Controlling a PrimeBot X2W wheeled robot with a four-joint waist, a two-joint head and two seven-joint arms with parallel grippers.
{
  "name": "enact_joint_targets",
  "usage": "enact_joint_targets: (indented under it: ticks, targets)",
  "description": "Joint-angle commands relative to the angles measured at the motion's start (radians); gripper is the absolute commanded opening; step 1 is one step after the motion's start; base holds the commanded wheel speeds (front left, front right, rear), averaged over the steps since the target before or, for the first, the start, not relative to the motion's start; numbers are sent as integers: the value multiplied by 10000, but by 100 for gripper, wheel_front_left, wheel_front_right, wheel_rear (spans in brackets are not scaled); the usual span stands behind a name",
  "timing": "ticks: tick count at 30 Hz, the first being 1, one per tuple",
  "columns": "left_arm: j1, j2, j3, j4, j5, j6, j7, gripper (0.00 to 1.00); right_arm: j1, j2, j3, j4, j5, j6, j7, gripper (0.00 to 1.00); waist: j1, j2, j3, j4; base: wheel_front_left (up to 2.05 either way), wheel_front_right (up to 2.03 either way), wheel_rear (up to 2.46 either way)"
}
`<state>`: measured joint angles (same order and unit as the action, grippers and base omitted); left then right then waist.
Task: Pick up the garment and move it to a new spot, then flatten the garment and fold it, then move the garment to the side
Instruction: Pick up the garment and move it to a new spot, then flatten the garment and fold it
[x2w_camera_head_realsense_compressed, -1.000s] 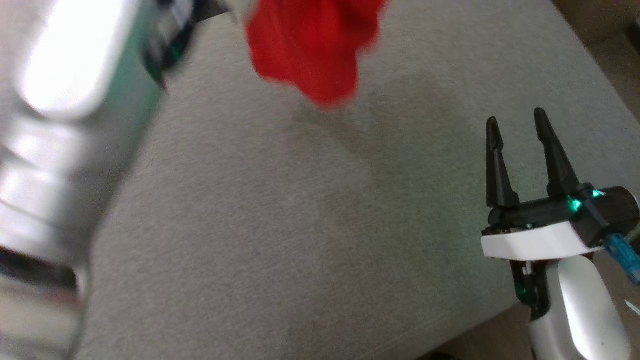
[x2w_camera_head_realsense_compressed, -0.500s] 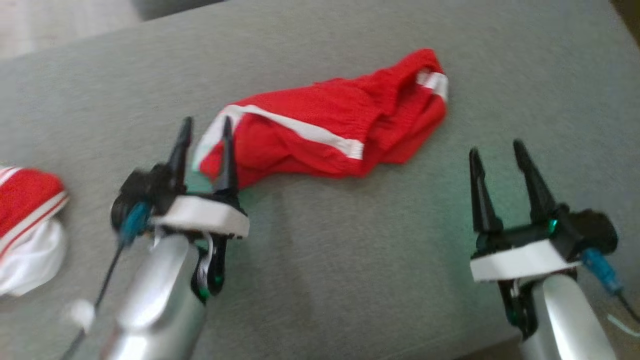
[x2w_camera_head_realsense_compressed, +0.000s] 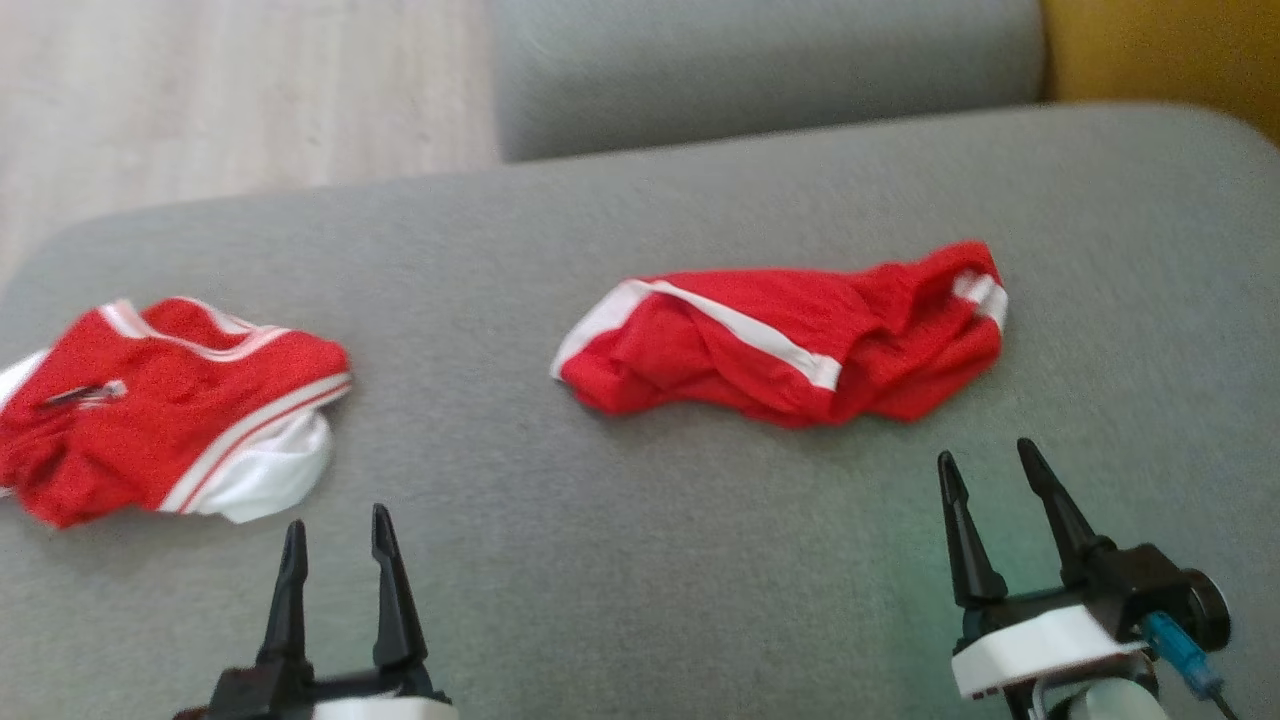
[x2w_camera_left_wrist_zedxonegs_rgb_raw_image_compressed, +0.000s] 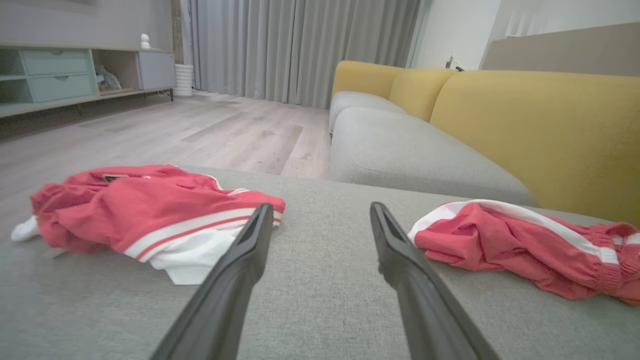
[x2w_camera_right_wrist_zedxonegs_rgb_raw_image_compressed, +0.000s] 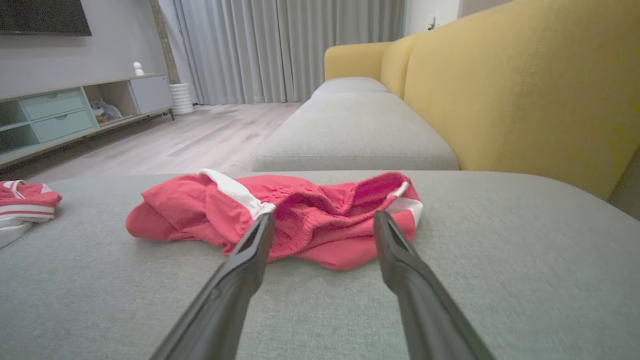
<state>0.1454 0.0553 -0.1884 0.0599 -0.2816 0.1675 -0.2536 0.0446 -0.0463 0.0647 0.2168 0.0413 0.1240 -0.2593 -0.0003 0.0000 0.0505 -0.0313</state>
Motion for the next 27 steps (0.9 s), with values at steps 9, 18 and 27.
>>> enact_joint_targets:
  ticks: [9, 18, 27]
  targets:
    - [288, -49, -82, -713, 874, -53, -81, 100, 32, -40, 428, -356, -133, 67, -24, 100, 3, 0, -813, 618, 0, 0, 0]
    - [393, -50, 23, -642, 1043, -186, -81, 100, 207, -39, 510, -370, -142, 67, -24, 100, 3, 0, -905, 428, 0, 0, 0]
    - [366, -50, 47, -534, 1050, -239, -81, 100, 189, -39, 548, -351, -99, 67, -24, 100, 3, 0, -919, 340, 0, 0, 0]
